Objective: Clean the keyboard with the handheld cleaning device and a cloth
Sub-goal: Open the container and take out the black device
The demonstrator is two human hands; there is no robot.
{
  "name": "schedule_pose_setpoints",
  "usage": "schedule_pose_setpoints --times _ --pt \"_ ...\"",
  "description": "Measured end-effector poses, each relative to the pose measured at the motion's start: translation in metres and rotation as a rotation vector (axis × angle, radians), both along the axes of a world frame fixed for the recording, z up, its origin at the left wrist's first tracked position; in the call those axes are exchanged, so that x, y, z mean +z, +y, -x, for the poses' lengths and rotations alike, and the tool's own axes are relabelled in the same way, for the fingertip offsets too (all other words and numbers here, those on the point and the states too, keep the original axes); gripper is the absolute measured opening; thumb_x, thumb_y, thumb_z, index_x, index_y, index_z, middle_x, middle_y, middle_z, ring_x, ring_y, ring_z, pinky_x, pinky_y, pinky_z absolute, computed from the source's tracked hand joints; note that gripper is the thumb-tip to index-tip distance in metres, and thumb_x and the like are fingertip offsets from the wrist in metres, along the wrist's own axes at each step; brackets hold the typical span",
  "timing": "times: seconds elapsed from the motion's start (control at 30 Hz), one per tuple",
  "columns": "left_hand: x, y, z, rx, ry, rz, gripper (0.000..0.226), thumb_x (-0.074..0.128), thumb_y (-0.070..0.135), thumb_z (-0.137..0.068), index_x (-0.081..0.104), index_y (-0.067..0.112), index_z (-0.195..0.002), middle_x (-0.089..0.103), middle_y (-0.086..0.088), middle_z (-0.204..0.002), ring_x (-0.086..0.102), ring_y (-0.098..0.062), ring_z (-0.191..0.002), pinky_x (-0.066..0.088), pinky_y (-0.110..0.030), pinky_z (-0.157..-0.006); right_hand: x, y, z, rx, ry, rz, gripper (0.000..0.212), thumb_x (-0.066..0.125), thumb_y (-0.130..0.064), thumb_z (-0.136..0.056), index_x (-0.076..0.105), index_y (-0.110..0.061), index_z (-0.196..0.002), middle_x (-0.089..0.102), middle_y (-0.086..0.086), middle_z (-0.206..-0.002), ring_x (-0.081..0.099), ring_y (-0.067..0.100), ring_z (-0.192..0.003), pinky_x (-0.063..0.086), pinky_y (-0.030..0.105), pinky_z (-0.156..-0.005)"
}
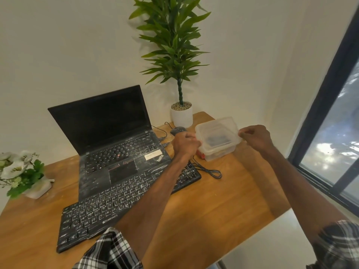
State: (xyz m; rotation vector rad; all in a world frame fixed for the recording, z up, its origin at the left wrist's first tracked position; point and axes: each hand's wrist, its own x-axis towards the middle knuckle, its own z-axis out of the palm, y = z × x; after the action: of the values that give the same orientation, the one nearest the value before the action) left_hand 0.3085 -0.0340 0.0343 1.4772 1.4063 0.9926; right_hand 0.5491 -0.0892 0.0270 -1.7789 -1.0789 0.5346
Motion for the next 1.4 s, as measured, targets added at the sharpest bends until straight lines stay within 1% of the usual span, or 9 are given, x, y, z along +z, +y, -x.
schedule_pose_setpoints --times 0.13,0.27,0.4,0.5,0.63,0.8,0.93,1.2,1.4 --pt "0.005 -0.018 0.004 -0.148 0.008 -0.042 0.037 0.084 -0.008 -0.079 0.07 0.01 -0.107 0.074 -0.006 -0.102 0.068 -0.004 -0.08 0.053 -0.013 -0.05 -0.007 -0.024 -0.008 -0.048 0.069 -0.026 0.034 0.056 -0.038 -0.098 0.076 -0.011 -0.093 0.076 0.005 -0.091 0.073 0.026 -0.088 0.06 0.051 -0.086" --pt "-0.002 -0.034 0.003 -0.261 0.108 -0.132 0.032 0.089 -0.005 -0.071 0.075 0.018 -0.087 0.077 -0.004 -0.096 0.073 -0.015 -0.086 0.059 -0.021 -0.066 -0.016 -0.046 -0.016 -0.067 0.181 -0.021 0.048 0.042 -0.046 -0.105 0.074 -0.01 -0.108 0.075 0.008 -0.104 0.073 0.026 -0.089 0.06 0.045 -0.086" --pt "-0.02 -0.052 -0.002 -0.369 0.208 -0.179 0.023 0.081 -0.011 -0.078 0.08 0.01 -0.088 0.071 0.008 -0.078 0.067 -0.005 -0.07 0.057 -0.017 -0.064 -0.026 -0.064 -0.023 -0.003 0.074 0.03 0.054 0.048 -0.057 -0.099 0.08 -0.015 -0.091 0.076 0.002 -0.093 0.07 0.026 -0.089 0.059 0.045 -0.083" --pt "-0.036 -0.063 -0.011 -0.377 0.269 -0.208 0.025 0.074 -0.014 -0.079 0.08 0.008 -0.09 0.071 0.004 -0.084 0.067 -0.007 -0.08 0.061 -0.022 -0.069 -0.033 -0.069 -0.023 -0.009 -0.028 0.109 0.042 0.07 -0.043 -0.091 0.078 -0.002 -0.089 0.073 0.019 -0.091 0.069 0.039 -0.088 0.057 0.056 -0.088" --pt "-0.05 -0.068 -0.022 -0.445 0.364 -0.202 0.026 0.072 -0.01 -0.083 0.076 0.005 -0.105 0.069 -0.005 -0.107 0.067 -0.021 -0.1 0.062 -0.029 -0.079 -0.039 -0.068 -0.019 0.041 -0.209 0.214 0.024 0.075 -0.023 -0.089 0.075 0.0 -0.098 0.069 0.01 -0.097 0.063 0.025 -0.09 0.054 0.037 -0.087" --pt "-0.056 -0.069 -0.025 -0.525 0.486 -0.233 0.042 0.072 -0.01 -0.084 0.068 0.004 -0.123 0.064 -0.01 -0.12 0.06 -0.018 -0.105 0.06 -0.028 -0.085 -0.056 -0.061 -0.012 0.148 -0.46 0.358 0.039 0.069 -0.036 -0.091 0.064 -0.006 -0.114 0.067 0.009 -0.116 0.06 0.02 -0.099 0.049 0.032 -0.091" --pt "-0.058 -0.069 -0.019 -0.528 0.53 -0.282 0.039 0.068 -0.007 -0.086 0.066 0.009 -0.121 0.063 -0.009 -0.118 0.061 -0.022 -0.107 0.06 -0.043 -0.091 -0.061 -0.062 -0.002 0.143 -0.463 0.3 0.043 0.072 -0.029 -0.089 0.059 -0.005 -0.122 0.063 0.01 -0.12 0.062 0.028 -0.109 0.05 0.034 -0.09" --pt "-0.038 -0.062 -0.009 -0.303 0.507 -0.566 0.018 0.056 0.003 -0.101 0.068 0.004 -0.114 0.064 -0.011 -0.116 0.054 -0.019 -0.106 0.047 -0.028 -0.084 -0.029 -0.038 0.029 0.041 -0.419 -0.083 0.028 0.078 -0.017 -0.085 0.072 -0.008 -0.111 0.072 0.008 -0.116 0.067 0.023 -0.101 0.055 0.037 -0.093" --pt "-0.045 -0.052 -0.003 -0.354 0.602 -0.545 0.029 0.055 -0.008 -0.091 0.062 0.005 -0.116 0.054 -0.008 -0.123 0.049 -0.017 -0.111 0.049 -0.03 -0.095 -0.005 0.012 0.042 0.17 -0.486 -0.005 0.033 0.077 -0.015 -0.082 0.071 -0.004 -0.113 0.071 0.011 -0.114 0.067 0.025 -0.102 0.054 0.037 -0.093"
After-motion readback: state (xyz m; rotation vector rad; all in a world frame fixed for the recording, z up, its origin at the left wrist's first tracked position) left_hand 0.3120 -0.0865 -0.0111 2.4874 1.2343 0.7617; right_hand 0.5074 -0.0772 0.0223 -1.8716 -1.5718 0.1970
